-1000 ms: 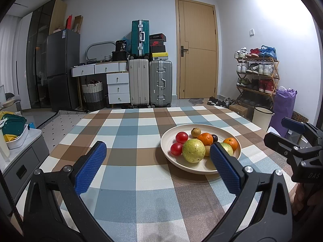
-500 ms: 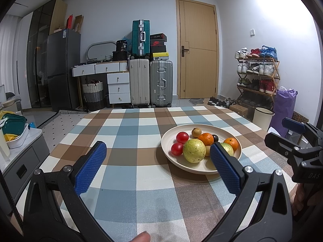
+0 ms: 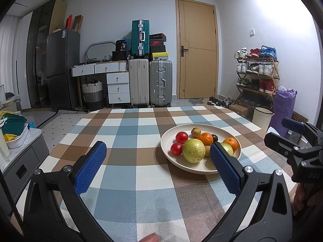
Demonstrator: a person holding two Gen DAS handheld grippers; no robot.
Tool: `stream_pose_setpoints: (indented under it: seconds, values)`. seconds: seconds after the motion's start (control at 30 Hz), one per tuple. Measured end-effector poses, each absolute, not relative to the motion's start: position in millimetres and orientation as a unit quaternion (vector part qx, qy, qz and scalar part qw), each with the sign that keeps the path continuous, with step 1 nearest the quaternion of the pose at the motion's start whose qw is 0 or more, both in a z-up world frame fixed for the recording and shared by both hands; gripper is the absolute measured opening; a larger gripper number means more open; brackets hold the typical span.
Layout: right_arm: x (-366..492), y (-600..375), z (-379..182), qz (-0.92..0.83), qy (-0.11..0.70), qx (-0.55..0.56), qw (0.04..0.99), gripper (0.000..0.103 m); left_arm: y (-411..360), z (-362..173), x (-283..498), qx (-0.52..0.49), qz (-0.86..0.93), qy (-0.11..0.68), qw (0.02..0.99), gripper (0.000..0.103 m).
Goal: Organize fruits
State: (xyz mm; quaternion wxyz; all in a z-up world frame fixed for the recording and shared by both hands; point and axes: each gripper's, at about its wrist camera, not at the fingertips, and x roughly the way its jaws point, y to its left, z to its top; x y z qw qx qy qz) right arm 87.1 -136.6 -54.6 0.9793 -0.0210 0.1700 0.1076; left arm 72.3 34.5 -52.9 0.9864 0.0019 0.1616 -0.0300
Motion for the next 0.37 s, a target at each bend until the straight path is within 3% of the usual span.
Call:
stream_pose_setpoints:
  seconds: [0.37]
  values:
    - [87.0,-136.7,-54.6,0.108,0.170,-0.021,0.979,0.103,34.7,-52.9,72.6,0.002,-0.031,0.162,0.986,0.102]
